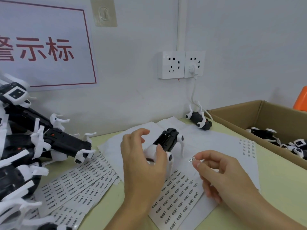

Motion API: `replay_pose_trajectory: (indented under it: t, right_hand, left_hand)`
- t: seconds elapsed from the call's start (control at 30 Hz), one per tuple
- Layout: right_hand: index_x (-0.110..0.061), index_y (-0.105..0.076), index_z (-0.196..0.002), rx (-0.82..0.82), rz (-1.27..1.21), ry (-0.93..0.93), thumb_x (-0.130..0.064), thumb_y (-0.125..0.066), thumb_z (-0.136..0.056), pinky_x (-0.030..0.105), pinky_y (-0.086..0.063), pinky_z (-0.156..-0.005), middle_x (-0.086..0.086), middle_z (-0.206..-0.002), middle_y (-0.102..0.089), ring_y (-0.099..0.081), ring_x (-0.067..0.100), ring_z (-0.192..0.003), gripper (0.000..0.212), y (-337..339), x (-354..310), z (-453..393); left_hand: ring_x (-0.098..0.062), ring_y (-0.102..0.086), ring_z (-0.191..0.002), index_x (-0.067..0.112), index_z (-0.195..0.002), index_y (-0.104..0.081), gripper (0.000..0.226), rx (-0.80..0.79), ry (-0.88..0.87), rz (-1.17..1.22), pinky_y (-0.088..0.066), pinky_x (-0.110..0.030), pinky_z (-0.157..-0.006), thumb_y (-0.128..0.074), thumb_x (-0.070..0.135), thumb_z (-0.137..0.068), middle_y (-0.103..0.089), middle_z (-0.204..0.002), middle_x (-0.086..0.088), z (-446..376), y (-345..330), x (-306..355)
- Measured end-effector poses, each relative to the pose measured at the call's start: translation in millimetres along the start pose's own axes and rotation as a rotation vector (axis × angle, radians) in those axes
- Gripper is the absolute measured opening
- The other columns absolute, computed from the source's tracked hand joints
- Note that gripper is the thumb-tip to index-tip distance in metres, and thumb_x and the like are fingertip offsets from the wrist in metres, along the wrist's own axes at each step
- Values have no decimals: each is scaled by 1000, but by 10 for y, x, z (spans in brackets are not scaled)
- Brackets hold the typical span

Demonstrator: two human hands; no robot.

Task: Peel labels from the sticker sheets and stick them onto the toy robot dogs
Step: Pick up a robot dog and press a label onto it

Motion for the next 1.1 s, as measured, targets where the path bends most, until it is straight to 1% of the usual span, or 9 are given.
replay_pose_trajectory:
  t: [0.17, 0.3, 0.47, 0.53, 0.6, 0.7, 0.8, 0.97, 1.1]
  right_hand:
    - [-33, -72, -82, 8, 9, 13, -25, -65, -90, 18, -33, -35, -3, -57, -57, -52, 18, -37, 13, 9, -10, 9]
    - [-35, -71, -83, 21, 33, 41, -26, -62, -93, 19, -34, -36, -4, -58, -58, -54, 18, -39, 16, 22, -39, 12]
    - [-36, -69, -85, 53, 10, 97, -32, -64, -89, 23, -35, -37, -1, -57, -57, -52, 16, -37, 7, 85, -167, 28]
    - [-37, -68, -85, 72, 12, 135, -31, -64, -91, 20, -37, -38, 1, -55, -57, -48, 13, -35, 9, 124, -237, 44]
    - [-36, -68, -84, 84, 16, 172, -28, -65, -92, 17, -37, -39, 0, -53, -56, -46, 13, -34, 12, 158, -298, 64]
    - [-34, -68, -84, 81, 25, 214, -27, -65, -91, 17, -37, -39, -3, -51, -52, -45, 13, -36, 10, 174, -376, 79]
    - [-35, -68, -85, 74, 20, 239, -28, -66, -90, 19, -37, -38, -4, -50, -49, -43, 13, -37, 8, 186, -420, 86]
    - [-33, -69, -84, 42, 21, 255, -32, -67, -88, 20, -34, -38, 0, -55, -49, -42, 15, -38, 4, 183, -473, 102]
    - [-31, -69, -87, 22, 53, 269, -52, -61, -74, 25, -34, -41, 5, -53, -45, -38, 16, -39, 26, 167, -520, 133]
  left_hand:
    - [12, -35, -109, 43, -133, -39, 54, -205, 40, -158, -34, -6, -78, -55, 62, -85, -36, -119, 35, 0, -200, 16]
    - [-11, -59, -98, 41, -128, -43, 47, -303, 169, -258, -52, -30, -76, -61, 52, -86, -52, -103, 21, 28, -238, -58]
    - [2, -63, -65, 37, -118, -50, 39, -278, 432, -48, -46, -13, -48, -68, 39, -84, -59, -88, 15, -10, -204, -149]
    - [-5, -68, -64, 27, -121, -56, 42, -345, 668, 260, -61, -24, -64, -72, 32, -83, -63, -102, 4, 85, -315, -225]
    - [-17, -69, -73, 11, -105, -70, 31, -442, 838, 528, -63, -43, -80, -76, 25, -78, -68, -97, -7, 211, -460, -214]
    - [-26, -66, -72, 6, -72, -76, 19, -511, 954, 749, -63, -43, -75, -70, 19, -84, -67, -81, -16, 360, -574, -137]
    - [-31, -67, -78, 0, -90, -73, 30, -563, 982, 877, -61, -41, -74, -71, 26, -76, -68, -87, -21, 459, -652, -108]
    - [-36, -66, -92, 1, -99, -73, 47, -689, 909, 962, -50, -51, -101, -69, 38, -70, -69, -92, -23, 515, -717, -50]
    - [-28, -68, -68, -7, -117, -56, 64, -714, 859, 883, -55, -32, -63, -68, 37, -71, -71, -82, -20, 525, -717, -97]
Point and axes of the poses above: each hand's wrist, its own z-axis away from the middle knuckle, its own y-axis out of the back of the hand, x = y × z, the point moved 8 cm from there along -z, towards the middle knuckle
